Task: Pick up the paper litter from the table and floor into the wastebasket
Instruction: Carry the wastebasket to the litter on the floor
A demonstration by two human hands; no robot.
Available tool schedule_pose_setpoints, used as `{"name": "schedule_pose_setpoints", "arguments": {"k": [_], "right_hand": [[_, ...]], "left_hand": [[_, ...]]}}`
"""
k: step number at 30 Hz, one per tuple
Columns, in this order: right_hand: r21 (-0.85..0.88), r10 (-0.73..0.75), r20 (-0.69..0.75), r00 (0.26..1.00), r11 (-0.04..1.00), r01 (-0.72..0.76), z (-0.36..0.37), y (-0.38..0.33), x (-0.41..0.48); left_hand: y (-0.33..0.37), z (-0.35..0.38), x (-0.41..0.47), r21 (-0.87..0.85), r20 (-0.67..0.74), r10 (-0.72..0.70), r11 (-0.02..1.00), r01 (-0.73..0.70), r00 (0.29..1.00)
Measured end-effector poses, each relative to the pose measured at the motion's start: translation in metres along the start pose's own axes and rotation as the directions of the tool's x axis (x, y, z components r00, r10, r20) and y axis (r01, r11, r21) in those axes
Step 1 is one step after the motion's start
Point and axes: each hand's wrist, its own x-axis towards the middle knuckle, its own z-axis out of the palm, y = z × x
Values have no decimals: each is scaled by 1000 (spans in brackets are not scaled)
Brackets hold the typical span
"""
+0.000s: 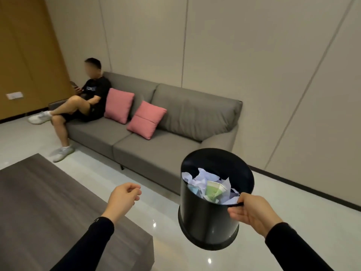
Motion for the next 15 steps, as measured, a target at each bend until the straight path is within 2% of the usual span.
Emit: {"name": "schedule_pose_setpoints", "arguments": {"k": [3,7,10,15], "right_hand": [[-38,-6,100,995,999,10,13,-38,55],[-63,18,209,978,998,-5,35,-79,129],[-98,54,292,955,995,-26,53,-106,187],[-218,78,462,884,975,28,92,-158,268]], "left_hand": [[9,6,33,-20,-92,-18,1000,16,996],[7,18,66,-91,-223,-114,991,96,968],[8,37,89,-137,-325,-168,982,129,931],[39,59,118,-179,-501,-231,971,161,834]]}}
